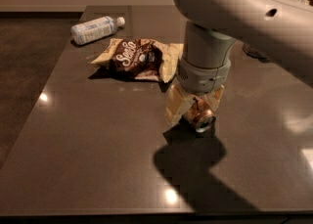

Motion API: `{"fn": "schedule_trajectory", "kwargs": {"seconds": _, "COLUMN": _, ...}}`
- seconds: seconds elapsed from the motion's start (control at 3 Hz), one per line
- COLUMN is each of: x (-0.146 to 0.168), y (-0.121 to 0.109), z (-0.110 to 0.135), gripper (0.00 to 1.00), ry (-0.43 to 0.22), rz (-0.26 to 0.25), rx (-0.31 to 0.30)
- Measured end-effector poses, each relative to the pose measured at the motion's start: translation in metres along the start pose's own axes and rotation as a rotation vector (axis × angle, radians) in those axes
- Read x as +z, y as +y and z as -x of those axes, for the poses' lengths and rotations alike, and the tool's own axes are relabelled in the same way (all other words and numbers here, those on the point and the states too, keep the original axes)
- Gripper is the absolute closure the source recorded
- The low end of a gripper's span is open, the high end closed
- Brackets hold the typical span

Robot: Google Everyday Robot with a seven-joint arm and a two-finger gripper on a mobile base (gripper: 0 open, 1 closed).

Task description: Place orange can upright

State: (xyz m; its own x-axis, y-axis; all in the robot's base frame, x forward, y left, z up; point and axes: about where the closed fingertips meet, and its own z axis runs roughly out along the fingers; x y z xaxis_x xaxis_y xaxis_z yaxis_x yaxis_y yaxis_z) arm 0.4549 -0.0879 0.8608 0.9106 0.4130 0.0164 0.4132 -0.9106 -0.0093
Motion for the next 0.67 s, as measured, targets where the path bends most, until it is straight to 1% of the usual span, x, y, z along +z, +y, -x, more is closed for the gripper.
{"fn": "schedule_trajectory", "kwargs": {"seconds": 0.33, "x": -0.0006, "y": 0.0013, "z": -0.0043, "gripper": 0.55, "ry": 0.025, "rz": -0.007, "rx": 0.023}}
{"fn": "schedule_trajectory", "kwargs": {"seconds": 0.67, "x": 0.0009, "y": -0.0006, "z": -0.0032, "gripper": 0.78, "ry": 0.029, "rz": -0.008, "rx": 0.041}}
